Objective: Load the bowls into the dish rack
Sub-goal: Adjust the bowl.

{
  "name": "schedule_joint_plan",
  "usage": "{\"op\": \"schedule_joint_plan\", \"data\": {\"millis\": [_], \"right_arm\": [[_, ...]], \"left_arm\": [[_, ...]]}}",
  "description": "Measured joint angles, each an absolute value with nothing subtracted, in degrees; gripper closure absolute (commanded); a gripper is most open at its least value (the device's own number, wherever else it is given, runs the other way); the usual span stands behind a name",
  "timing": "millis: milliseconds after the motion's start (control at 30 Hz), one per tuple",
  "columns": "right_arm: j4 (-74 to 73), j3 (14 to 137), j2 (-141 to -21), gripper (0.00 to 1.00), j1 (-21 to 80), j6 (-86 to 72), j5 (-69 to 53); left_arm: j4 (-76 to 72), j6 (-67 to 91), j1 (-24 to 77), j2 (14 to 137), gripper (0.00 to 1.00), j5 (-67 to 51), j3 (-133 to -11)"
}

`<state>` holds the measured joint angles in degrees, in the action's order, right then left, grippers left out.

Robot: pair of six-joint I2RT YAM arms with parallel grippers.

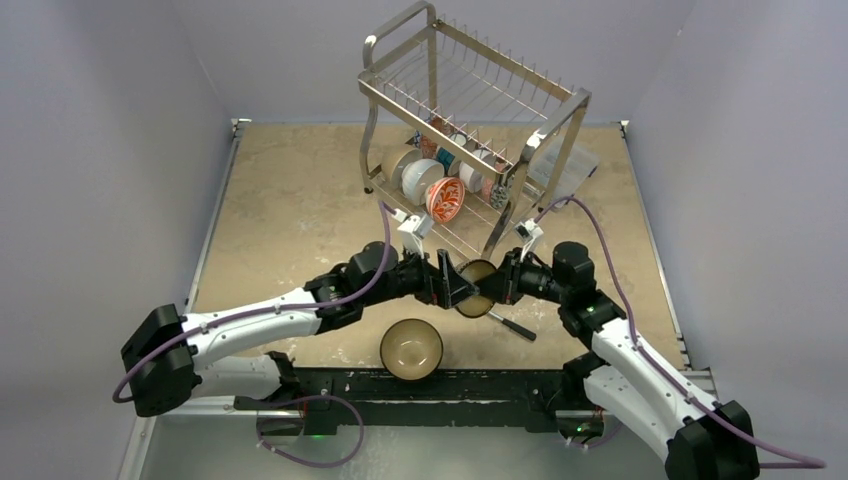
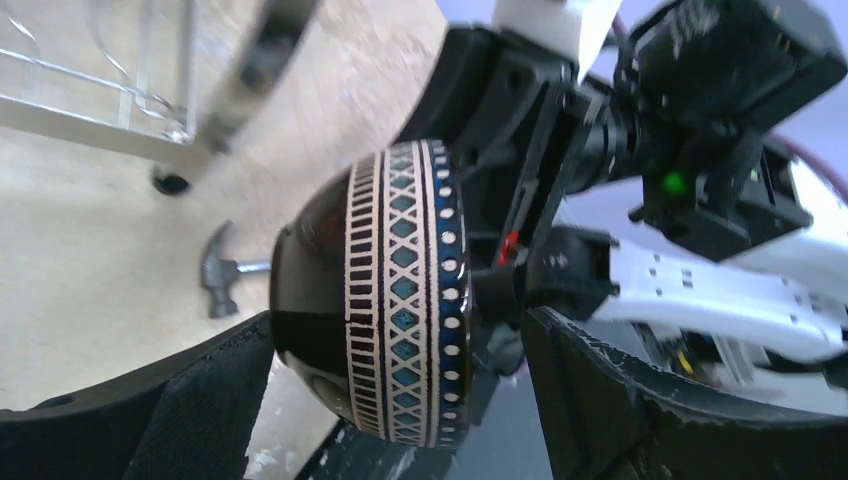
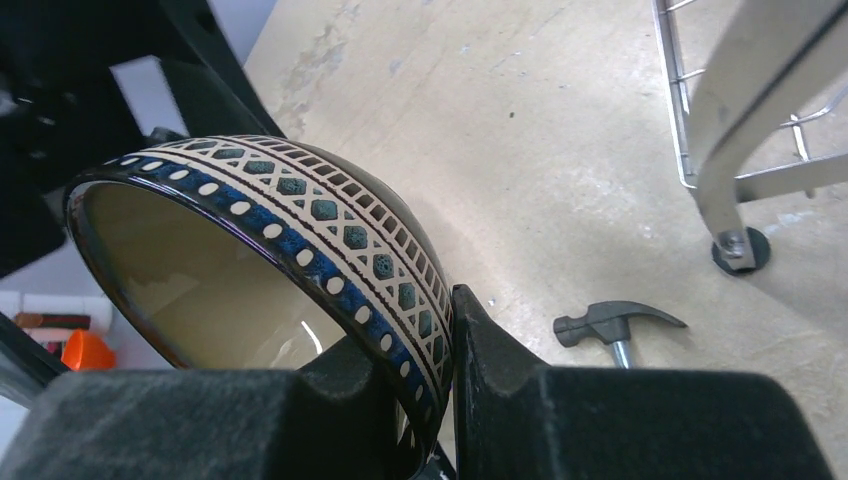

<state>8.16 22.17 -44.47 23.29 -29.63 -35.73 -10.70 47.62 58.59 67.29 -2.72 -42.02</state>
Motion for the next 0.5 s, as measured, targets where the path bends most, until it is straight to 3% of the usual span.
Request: {"op": "schedule_joint_plan", "data": {"millis": [167, 400, 500], "right_arm": [[9.8, 22.3, -45.1, 1.0, 23.3, -29.3, -38.9], [10.4, 22.6, -45.8, 1.0, 23.2, -29.1, -40.7], [10.2, 22.6, -46.2, 1.0, 23.2, -29.1, -40.7]], "left_arm": [[-14.8, 50.0, 58.5, 71.1, 0.21, -12.1, -40.4], [-19.4, 51.4, 57.7, 75.0, 0.43, -15.8, -39.6], [-19.6, 51.5, 57.6, 75.2, 0.39, -15.9, -39.4]]}}
